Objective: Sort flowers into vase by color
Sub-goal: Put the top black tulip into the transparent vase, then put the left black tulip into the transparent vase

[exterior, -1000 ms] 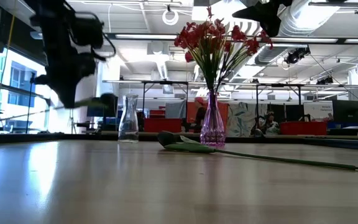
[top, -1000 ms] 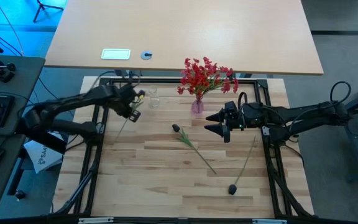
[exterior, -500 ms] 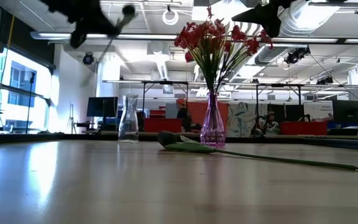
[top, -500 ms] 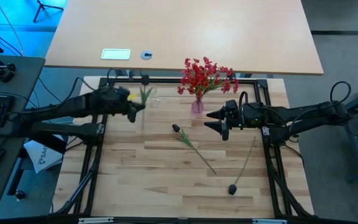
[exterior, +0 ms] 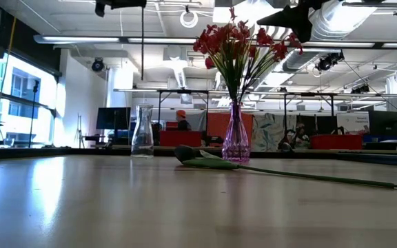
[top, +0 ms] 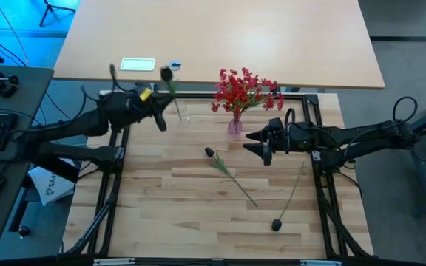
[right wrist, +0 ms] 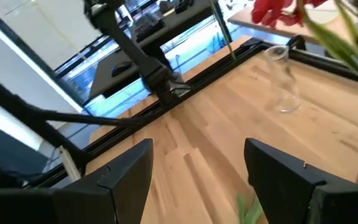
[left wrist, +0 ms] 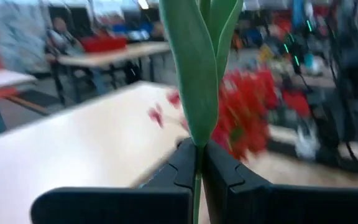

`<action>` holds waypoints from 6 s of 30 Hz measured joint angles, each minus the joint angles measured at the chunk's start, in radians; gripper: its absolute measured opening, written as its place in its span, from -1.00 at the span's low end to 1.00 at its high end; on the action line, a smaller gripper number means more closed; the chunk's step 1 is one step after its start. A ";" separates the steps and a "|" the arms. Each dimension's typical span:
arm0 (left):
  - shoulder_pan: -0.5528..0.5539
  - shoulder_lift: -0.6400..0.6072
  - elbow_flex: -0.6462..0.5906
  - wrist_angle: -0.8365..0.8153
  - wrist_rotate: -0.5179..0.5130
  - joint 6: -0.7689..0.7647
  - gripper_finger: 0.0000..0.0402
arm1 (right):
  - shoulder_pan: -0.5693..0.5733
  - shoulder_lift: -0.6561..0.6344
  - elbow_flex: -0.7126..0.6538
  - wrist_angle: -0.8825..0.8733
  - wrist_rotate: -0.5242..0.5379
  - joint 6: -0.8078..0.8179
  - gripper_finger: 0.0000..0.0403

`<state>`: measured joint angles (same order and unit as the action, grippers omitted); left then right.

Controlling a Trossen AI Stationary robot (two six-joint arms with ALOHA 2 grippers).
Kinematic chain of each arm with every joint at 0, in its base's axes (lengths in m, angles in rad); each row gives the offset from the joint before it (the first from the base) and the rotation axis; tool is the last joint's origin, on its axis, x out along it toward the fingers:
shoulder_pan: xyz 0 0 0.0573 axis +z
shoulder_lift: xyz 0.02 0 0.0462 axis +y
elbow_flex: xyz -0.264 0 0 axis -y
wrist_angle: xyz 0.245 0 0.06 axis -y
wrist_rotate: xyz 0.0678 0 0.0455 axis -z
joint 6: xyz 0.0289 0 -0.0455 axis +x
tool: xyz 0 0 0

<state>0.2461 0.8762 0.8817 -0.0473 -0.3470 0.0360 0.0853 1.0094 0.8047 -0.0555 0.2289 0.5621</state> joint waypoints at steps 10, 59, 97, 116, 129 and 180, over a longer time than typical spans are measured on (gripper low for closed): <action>0.213 0.092 -0.001 0.075 0.154 0.079 -1.00 | 0.000 0.000 0.000 0.008 0.045 -0.001 0.23; 0.349 0.180 -0.362 0.405 0.127 -0.197 -0.96 | 0.000 0.000 0.000 0.015 0.234 0.025 0.23; 0.316 -0.104 -0.361 -0.005 0.263 -0.316 0.09 | 0.000 0.000 0.000 0.015 0.223 0.035 0.23; -0.211 -0.096 -0.361 -0.125 0.378 -0.642 0.08 | 0.043 0.177 0.000 -0.070 -0.313 0.295 0.23; -0.557 -0.095 -0.361 -0.122 -0.038 -0.989 0.05 | 0.093 0.508 0.055 -0.047 -0.456 0.231 0.23; -0.538 -0.096 -0.361 -0.155 0.098 -0.774 0.04 | -0.023 1.129 0.694 -0.847 -0.277 0.153 -0.29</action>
<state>-0.2919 0.7803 0.5205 -0.2027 -0.2493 -0.7378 0.0623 2.1384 1.4983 -0.9026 -0.0484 0.7153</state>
